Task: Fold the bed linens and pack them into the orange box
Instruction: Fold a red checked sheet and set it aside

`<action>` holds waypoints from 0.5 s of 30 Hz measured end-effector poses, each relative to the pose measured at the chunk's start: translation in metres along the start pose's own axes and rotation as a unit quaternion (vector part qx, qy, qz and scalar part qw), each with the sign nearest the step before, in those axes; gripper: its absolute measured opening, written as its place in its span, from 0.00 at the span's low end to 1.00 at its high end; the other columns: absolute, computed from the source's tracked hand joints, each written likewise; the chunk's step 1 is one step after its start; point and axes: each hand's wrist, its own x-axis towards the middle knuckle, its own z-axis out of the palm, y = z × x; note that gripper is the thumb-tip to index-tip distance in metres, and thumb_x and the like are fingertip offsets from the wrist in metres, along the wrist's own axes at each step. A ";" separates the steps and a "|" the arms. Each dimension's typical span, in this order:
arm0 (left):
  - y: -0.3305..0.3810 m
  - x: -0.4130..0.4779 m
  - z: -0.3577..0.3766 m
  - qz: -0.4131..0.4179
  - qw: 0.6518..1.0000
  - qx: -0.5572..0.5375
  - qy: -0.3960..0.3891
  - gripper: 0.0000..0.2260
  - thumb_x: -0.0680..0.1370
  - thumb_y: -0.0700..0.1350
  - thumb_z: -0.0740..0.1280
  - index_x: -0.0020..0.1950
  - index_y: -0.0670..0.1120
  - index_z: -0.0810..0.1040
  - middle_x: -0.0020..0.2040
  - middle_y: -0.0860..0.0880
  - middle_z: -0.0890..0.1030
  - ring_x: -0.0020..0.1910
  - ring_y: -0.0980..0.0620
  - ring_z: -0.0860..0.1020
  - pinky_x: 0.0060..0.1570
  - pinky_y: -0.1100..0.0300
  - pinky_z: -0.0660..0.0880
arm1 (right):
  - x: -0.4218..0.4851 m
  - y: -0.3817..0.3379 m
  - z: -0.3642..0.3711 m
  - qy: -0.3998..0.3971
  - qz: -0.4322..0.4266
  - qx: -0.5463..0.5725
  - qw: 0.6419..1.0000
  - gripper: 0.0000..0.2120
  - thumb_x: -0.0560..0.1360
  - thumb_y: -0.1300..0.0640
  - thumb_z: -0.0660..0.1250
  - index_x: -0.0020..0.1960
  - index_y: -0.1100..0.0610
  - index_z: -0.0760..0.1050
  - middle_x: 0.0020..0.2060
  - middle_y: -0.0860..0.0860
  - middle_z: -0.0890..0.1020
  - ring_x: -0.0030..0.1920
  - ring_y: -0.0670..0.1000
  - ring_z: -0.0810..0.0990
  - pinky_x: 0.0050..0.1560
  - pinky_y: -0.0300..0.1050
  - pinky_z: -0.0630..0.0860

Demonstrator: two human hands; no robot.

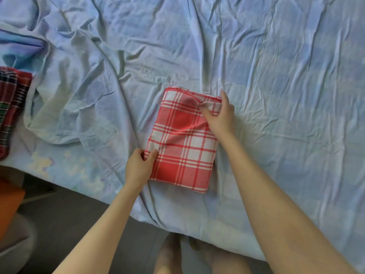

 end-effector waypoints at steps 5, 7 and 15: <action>-0.003 -0.006 0.001 -0.002 1.000 0.004 -0.004 0.16 0.79 0.54 0.62 0.44 0.40 0.72 0.35 0.49 0.74 0.37 0.49 0.73 0.31 0.61 0.64 | 0.032 -0.012 -0.015 0.007 -0.202 -0.254 0.946 0.17 0.72 0.46 0.69 0.57 0.52 0.80 0.54 0.56 0.76 0.53 0.59 0.76 0.52 0.51 0.72; 0.003 -0.012 0.000 0.023 0.998 0.041 0.049 0.14 0.78 0.51 0.64 0.48 0.40 0.74 0.41 0.45 0.77 0.44 0.43 0.75 0.37 0.56 0.67 | 0.028 -0.011 -0.023 0.080 -0.290 -0.243 0.922 0.12 0.69 0.49 0.71 0.48 0.55 0.82 0.46 0.55 0.79 0.46 0.58 0.78 0.46 0.51 0.74; 0.036 -0.043 0.067 0.570 0.781 0.254 0.005 0.19 0.79 0.50 0.59 0.69 0.45 0.72 0.70 0.42 0.70 0.71 0.38 0.64 0.69 0.40 0.57 | 0.039 0.006 -0.057 -0.022 -0.231 -0.290 0.929 0.10 0.72 0.49 0.70 0.44 0.56 0.80 0.51 0.53 0.79 0.55 0.57 0.74 0.56 0.51 0.66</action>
